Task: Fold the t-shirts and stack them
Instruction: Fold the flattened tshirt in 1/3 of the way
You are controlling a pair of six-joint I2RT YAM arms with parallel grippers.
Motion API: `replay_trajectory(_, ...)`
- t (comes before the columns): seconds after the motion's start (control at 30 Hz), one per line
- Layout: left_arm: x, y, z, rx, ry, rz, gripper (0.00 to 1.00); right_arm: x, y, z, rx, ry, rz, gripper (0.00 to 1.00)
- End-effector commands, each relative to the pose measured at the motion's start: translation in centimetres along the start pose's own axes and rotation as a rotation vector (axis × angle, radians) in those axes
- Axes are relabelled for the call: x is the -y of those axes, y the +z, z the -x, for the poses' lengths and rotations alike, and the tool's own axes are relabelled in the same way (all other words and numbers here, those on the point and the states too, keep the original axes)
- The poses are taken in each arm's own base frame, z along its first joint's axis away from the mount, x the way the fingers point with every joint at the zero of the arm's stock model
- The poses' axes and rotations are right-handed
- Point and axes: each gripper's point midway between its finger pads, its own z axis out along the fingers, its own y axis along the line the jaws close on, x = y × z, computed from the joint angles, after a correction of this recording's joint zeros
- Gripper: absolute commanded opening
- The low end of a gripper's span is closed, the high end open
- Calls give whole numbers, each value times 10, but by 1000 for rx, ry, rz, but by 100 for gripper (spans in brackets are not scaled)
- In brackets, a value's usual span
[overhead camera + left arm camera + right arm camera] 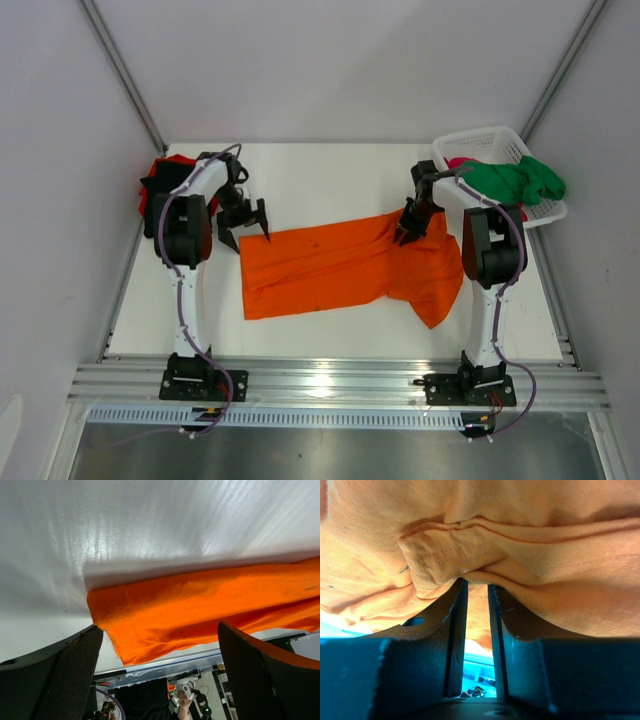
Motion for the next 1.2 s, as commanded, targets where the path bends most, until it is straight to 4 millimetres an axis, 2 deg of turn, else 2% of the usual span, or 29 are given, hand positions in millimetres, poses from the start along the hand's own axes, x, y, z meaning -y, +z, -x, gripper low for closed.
replay_trajectory(0.0, 16, -22, 0, 47, 32, -83, 98, 13, 24, 6, 5, -1, -49, 25)
replay_trajectory(0.27, 45, -48, -1, 94, 64, -218, 98, 5, 5, 17, 77, -7, -25, 25)
replay_trajectory(0.43, 53, -52, -2, 99, 76, -239, 97, -5, -14, 25, 130, -32, 8, 25)
replay_trajectory(0.57, 51, -51, -1, 101, 76, -229, 97, -24, -36, 23, 159, -69, 89, 27)
replay_trajectory(0.67, 47, -42, -2, 77, 68, -217, 97, -33, -46, 11, 143, -97, 125, 28)
replay_trajectory(0.7, 45, -35, -4, 63, 64, -214, 97, -39, -58, 9, 157, -95, 156, 28)
replay_trajectory(0.8, 42, -26, -3, 51, 56, -212, 98, -54, -73, -17, 117, -102, 244, 29)
replay_trajectory(0.83, 42, -23, -4, 45, 53, -212, 97, -64, -92, -21, 148, -115, 288, 29)
replay_trajectory(0.9, 41, -18, -5, 34, 44, -213, 97, -72, -104, -32, 168, -144, 311, 29)
replay_trajectory(0.93, 42, -17, -4, 36, 45, -220, 97, -73, -118, -26, 235, -156, 310, 30)
replay_trajectory(1.0, 43, -18, -3, 39, 41, -224, 97, -70, -130, -10, 322, -170, 289, 31)
replay_trajectory(1.1, 48, -25, -1, 56, 44, -242, 97, -40, -131, 24, 444, -155, 145, 31)
replay_trajectory(1.17, 50, -30, 0, 69, 50, -251, 97, -26, -123, 37, 462, -129, 91, 31)
